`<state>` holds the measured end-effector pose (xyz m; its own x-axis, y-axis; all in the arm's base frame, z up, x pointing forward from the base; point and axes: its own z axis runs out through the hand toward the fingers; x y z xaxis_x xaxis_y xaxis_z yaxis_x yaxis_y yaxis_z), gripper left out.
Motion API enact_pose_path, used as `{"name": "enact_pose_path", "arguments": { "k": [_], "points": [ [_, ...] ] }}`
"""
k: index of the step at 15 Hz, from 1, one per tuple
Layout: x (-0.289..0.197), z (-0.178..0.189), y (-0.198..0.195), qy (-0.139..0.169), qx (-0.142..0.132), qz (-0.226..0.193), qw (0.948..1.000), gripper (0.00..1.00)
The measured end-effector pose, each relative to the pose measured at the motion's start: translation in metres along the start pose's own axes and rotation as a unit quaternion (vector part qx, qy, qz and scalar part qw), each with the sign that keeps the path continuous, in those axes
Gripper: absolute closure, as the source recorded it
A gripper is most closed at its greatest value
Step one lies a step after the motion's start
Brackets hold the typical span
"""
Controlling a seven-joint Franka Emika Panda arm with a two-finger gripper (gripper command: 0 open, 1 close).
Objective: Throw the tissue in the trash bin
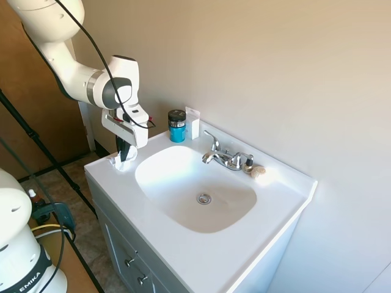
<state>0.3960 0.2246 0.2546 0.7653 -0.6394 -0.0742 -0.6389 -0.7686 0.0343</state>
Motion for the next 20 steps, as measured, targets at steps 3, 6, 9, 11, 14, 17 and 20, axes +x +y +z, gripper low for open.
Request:
{"name": "enact_pose_path", "arguments": {
  "k": [3, 6, 9, 11, 14, 17, 20],
  "points": [
    [-0.023, -0.032, -0.032, 0.039, 0.016, -0.016, 0.999, 1.0],
    [-0.049, -0.057, -0.074, 0.063, 0.027, -0.034, 0.9971, 1.0],
    [-0.061, -0.037, -0.117, 0.059, 0.024, -0.045, 0.997, 1.0],
    [-0.074, -0.012, -0.145, 0.05, 0.015, -0.054, 0.9971, 1.0],
    [-0.082, 0.028, -0.175, 0.058, -0.011, -0.049, 0.9971, 0.0],
    [-0.076, 0.057, -0.19, 0.056, -0.027, -0.04, 0.9972, 0.0],
    [-0.072, 0.062, -0.198, 0.055, -0.032, -0.036, 0.9973, 0.0]
  ]
}}
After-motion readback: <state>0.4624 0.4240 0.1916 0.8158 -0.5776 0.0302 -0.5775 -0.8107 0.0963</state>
